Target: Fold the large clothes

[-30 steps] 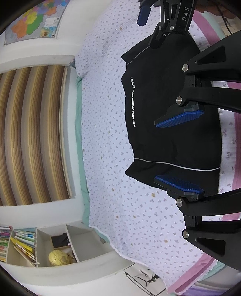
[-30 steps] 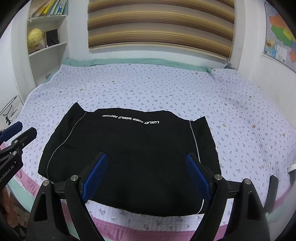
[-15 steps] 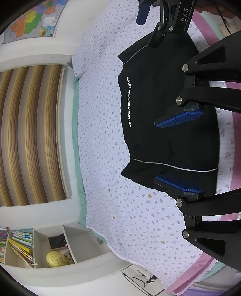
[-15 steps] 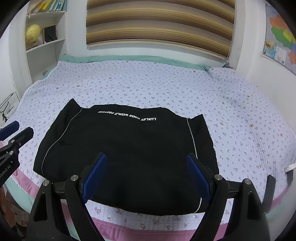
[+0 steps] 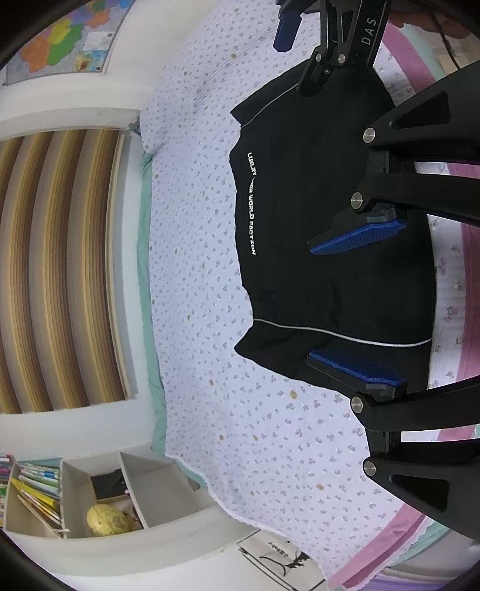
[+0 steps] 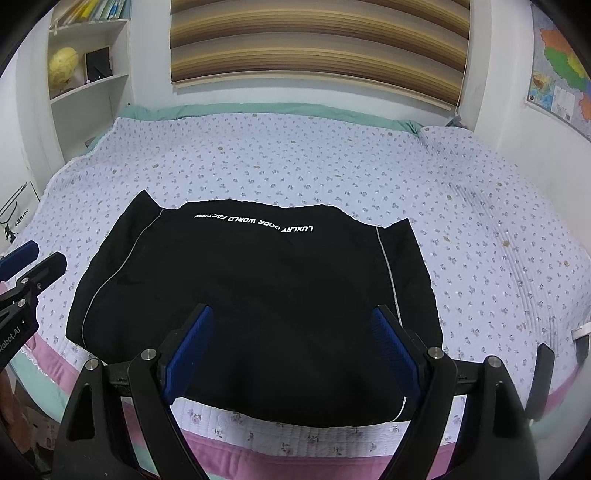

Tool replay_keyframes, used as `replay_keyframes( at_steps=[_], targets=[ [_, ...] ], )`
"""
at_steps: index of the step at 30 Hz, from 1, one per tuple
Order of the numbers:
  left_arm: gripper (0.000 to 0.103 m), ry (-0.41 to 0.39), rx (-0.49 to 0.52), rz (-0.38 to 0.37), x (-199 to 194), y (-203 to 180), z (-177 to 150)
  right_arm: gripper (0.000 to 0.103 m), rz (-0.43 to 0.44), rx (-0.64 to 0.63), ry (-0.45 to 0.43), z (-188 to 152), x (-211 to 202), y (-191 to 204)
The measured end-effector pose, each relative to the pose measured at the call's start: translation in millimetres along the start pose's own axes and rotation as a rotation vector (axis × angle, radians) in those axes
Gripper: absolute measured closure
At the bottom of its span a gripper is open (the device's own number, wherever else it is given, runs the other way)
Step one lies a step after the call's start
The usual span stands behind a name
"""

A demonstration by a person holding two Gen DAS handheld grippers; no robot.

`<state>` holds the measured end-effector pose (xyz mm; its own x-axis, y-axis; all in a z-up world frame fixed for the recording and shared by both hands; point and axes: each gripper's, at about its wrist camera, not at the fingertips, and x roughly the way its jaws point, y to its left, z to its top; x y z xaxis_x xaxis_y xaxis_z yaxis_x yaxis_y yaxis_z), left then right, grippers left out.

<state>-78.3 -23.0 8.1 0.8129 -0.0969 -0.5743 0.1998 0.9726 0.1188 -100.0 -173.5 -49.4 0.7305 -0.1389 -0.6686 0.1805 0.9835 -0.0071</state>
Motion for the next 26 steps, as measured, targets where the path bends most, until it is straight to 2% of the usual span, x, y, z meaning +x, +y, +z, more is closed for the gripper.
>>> replay_keyframes(
  at_steps=[19, 25, 26],
  targets=[
    [0.048, 0.008, -0.019, 0.015, 0, 2, -1, 0.015, 0.031, 0.010, 0.035, 1, 4, -3],
    [0.048, -0.035, -0.037, 0.071, -5, 7, -1, 0.015, 0.044, 0.009, 0.051, -1, 5, -1],
    [0.048, -0.023, -0.048, 0.050, -3, 11, 0, 0.015, 0.043, 0.006, 0.051, -2, 5, 0]
  ],
)
